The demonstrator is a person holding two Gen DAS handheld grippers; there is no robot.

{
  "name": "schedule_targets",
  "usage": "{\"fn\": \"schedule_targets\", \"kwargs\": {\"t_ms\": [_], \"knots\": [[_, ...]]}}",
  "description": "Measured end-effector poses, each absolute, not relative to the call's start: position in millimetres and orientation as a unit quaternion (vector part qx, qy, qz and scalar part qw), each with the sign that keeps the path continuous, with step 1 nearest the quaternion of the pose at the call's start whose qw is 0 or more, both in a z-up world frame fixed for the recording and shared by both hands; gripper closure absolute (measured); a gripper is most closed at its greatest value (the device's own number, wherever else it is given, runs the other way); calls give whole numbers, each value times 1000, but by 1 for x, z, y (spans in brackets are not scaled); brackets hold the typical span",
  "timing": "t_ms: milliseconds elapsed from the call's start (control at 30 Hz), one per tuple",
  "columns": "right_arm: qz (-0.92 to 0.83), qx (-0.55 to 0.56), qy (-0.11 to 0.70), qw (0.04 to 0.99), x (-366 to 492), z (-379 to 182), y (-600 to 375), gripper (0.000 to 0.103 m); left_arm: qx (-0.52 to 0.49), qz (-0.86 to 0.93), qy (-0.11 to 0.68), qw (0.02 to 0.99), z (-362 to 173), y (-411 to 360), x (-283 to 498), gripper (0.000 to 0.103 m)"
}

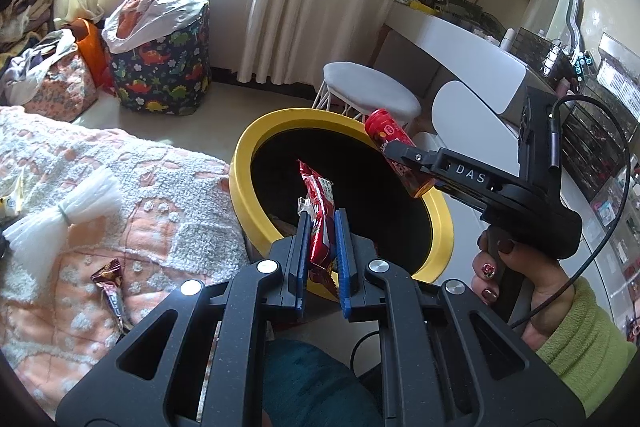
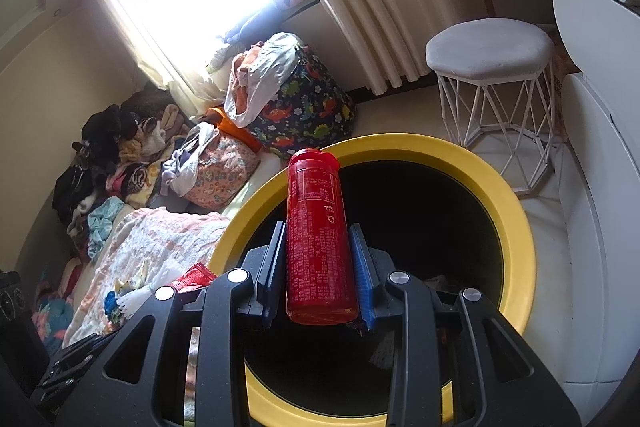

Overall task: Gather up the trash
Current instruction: 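Carry the red cylinder and red wrapper together over the yellow bin, then open the right gripper over the bin while the left releases the red wrapper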

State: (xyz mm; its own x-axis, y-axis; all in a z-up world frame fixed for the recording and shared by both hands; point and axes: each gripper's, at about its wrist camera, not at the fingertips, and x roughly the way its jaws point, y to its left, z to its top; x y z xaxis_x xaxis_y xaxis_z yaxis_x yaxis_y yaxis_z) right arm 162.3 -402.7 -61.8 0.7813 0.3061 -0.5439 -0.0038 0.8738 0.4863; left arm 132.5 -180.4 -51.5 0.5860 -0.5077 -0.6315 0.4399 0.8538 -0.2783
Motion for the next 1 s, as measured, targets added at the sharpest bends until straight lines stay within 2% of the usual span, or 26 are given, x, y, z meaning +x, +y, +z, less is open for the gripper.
{"fn": "schedule_targets", "kwargs": {"t_ms": [833,867,900,933,967,1000], "knots": [[42,251,332,909,172,-80,-423,71,-48,-253,387,886,-80,-203,177,95],[39,250,332,909,172,-80,-423,71,-53,-250,386,886,-81,-201,178,93],[38,250,332,909,171,-80,-421,70,-57,-246,387,887,-81,-199,179,83],[35,252,332,908,171,-80,-421,67,-59,-241,387,888,-81,-197,179,76],[33,254,331,908,171,-80,-421,59,-62,-236,386,890,-80,-194,179,63],[31,254,331,908,170,-80,-420,56,-65,-231,384,892,-79,-192,177,57]]}}
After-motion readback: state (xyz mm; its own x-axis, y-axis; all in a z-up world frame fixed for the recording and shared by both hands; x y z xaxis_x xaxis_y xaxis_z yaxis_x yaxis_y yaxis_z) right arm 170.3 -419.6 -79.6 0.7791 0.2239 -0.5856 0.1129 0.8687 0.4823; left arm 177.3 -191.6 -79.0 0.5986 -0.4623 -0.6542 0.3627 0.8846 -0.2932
